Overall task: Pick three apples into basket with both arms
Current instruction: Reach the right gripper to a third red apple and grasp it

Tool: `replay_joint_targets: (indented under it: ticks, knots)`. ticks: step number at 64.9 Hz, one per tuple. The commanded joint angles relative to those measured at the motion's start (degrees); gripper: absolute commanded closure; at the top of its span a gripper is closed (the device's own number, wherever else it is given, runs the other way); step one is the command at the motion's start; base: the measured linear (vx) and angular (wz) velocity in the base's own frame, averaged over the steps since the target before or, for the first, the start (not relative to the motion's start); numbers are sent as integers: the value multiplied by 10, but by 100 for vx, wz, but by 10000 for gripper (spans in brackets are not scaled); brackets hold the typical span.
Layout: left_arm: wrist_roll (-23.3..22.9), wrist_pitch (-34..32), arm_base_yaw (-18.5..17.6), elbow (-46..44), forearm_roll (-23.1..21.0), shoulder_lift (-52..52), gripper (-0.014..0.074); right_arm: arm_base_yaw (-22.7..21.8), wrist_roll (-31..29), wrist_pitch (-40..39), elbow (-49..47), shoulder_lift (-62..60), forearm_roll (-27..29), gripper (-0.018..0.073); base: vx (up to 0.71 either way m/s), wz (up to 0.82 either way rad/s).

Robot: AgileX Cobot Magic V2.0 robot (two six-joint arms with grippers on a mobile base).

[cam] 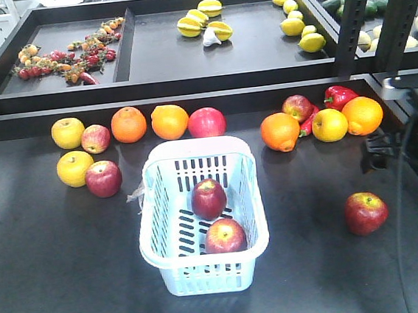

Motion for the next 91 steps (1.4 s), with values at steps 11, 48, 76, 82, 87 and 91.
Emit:
replay_joint_targets:
  ticks: [11, 48, 76, 82, 87, 91]
  knots:
    - [-4, -28, -1, -14, -19, -3, 603, -4, 13, 10, -108, 100, 0, -138, 0, 0]
    - [-4, -30, -1, -14, -19, -3, 603, -4, 24, 24, -156, 255, 0, -109, 0, 0]
    - [-4, -32, -1, -14, -19, -3, 603, -4, 14, 36, -156, 235, 9, 272, 0, 0]
    - [-4, -32, -1, -14, -19, -3, 603, -4, -6, 44, -156, 207, 27, 403, 0, 0]
    - [-4, -32, -1, -14, -19, -3, 603, -4, -27, 58, -156, 177, 46, 489, 0, 0]
    - [-4, -32, -1, -14, -19, -3, 603, -4, -51, 80, -155, 147, 66, 545, 0, 0]
